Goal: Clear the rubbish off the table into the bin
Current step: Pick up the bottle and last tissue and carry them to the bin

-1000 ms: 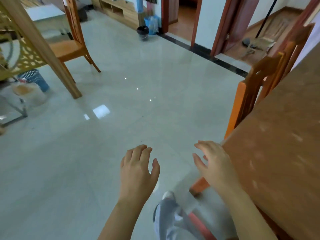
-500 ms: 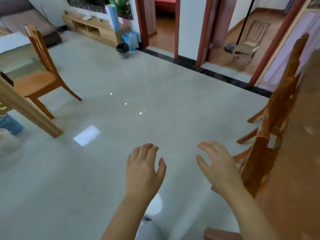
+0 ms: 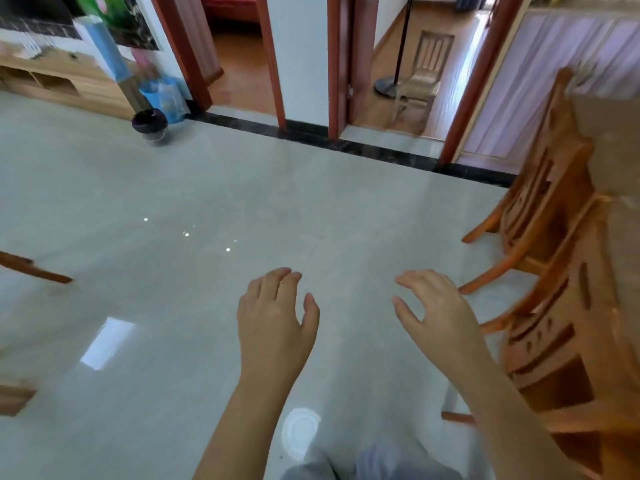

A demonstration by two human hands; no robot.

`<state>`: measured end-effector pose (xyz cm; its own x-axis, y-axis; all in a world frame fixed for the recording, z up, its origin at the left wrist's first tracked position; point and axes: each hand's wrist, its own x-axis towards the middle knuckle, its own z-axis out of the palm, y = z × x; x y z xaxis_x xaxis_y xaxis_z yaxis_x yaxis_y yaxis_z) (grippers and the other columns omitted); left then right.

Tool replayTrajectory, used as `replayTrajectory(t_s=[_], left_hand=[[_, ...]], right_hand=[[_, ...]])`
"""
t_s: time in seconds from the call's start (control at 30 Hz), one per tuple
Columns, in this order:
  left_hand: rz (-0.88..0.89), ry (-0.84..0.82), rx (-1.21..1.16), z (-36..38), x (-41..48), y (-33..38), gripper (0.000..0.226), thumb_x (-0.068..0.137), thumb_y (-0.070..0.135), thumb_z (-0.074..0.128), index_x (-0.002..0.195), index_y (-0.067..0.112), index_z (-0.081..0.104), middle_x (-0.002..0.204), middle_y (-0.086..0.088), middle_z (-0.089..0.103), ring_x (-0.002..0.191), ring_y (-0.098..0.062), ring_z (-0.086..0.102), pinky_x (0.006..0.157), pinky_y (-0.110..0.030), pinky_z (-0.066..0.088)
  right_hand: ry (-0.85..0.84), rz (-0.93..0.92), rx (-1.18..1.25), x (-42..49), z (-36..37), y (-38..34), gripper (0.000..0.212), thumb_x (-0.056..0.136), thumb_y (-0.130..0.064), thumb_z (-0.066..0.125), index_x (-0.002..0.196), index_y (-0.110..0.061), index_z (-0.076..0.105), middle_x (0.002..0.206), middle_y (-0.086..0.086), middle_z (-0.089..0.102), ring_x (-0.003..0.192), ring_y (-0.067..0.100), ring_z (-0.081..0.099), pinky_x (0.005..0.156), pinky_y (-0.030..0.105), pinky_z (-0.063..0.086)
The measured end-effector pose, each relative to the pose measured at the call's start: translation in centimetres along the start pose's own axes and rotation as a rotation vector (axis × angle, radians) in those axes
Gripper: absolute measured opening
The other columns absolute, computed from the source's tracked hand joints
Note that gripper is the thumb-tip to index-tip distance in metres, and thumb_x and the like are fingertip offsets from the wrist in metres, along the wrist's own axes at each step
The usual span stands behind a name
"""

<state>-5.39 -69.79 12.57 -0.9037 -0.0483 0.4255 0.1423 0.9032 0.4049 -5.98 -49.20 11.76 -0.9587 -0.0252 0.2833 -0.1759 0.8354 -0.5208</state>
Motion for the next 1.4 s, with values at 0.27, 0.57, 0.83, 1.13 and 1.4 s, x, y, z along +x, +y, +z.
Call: replayTrajectory(t_s=[0.27, 0.57, 0.83, 1.13, 1.4], left_hand=[[0.180, -0.192, -0.053, 9.9, 13.4, 1.0, 0.036, 0.081, 0.028, 0.044, 0.098, 0.005, 0.066, 0.100, -0.011, 0.067, 0.090, -0.030, 0.062, 0.075, -0.038, 0.048], [0.380, -0.233, -0.095, 20.5, 32.6, 8.4, 0.036, 0.080, 0.028, 0.043, 0.097, 0.005, 0.066, 0.099, -0.009, 0.068, 0.088, -0.029, 0.063, 0.075, -0.038, 0.049], [0.413, -0.354, -0.171, 30.5, 44.3, 11.9, 0.037, 0.080, 0.029, 0.043, 0.097, 0.005, 0.067, 0.097, -0.009, 0.068, 0.086, -0.028, 0.063, 0.074, -0.036, 0.049], [0.477, -0.383, -0.238, 42.1, 63.4, 14.7, 0.030, 0.078, 0.023, 0.054, 0.099, 0.005, 0.067, 0.099, -0.009, 0.069, 0.090, -0.029, 0.064, 0.079, -0.039, 0.050], [0.594, -0.400, -0.308, 51.3, 76.2, 21.0, 0.030, 0.076, 0.023, 0.058, 0.099, 0.007, 0.068, 0.099, -0.008, 0.069, 0.091, -0.027, 0.064, 0.082, -0.036, 0.046]], right_hand=[[0.042, 0.171, -0.067, 11.2, 2.9, 6.6, 0.032, 0.081, -0.029, 0.050, 0.098, -0.006, 0.064, 0.098, 0.012, 0.067, 0.092, 0.028, 0.060, 0.081, 0.029, 0.039], [0.141, 0.262, -0.155, 28.3, -1.2, 17.5, 0.026, 0.083, -0.023, 0.059, 0.104, -0.008, 0.062, 0.104, 0.009, 0.066, 0.099, 0.025, 0.059, 0.085, 0.025, 0.035], [0.138, 0.397, -0.197, 39.7, -0.9, 24.7, 0.023, 0.080, -0.016, 0.066, 0.101, -0.008, 0.064, 0.101, 0.009, 0.066, 0.096, 0.025, 0.060, 0.080, 0.026, 0.037], [0.188, 0.514, -0.252, 58.2, -0.1, 31.5, 0.026, 0.083, -0.023, 0.062, 0.108, -0.012, 0.062, 0.110, 0.007, 0.064, 0.103, 0.023, 0.057, 0.084, 0.025, 0.034], [0.264, 0.637, -0.215, 70.6, -2.1, 38.5, 0.029, 0.082, -0.021, 0.063, 0.109, -0.012, 0.061, 0.111, 0.009, 0.063, 0.100, 0.022, 0.057, 0.085, 0.040, 0.051]])
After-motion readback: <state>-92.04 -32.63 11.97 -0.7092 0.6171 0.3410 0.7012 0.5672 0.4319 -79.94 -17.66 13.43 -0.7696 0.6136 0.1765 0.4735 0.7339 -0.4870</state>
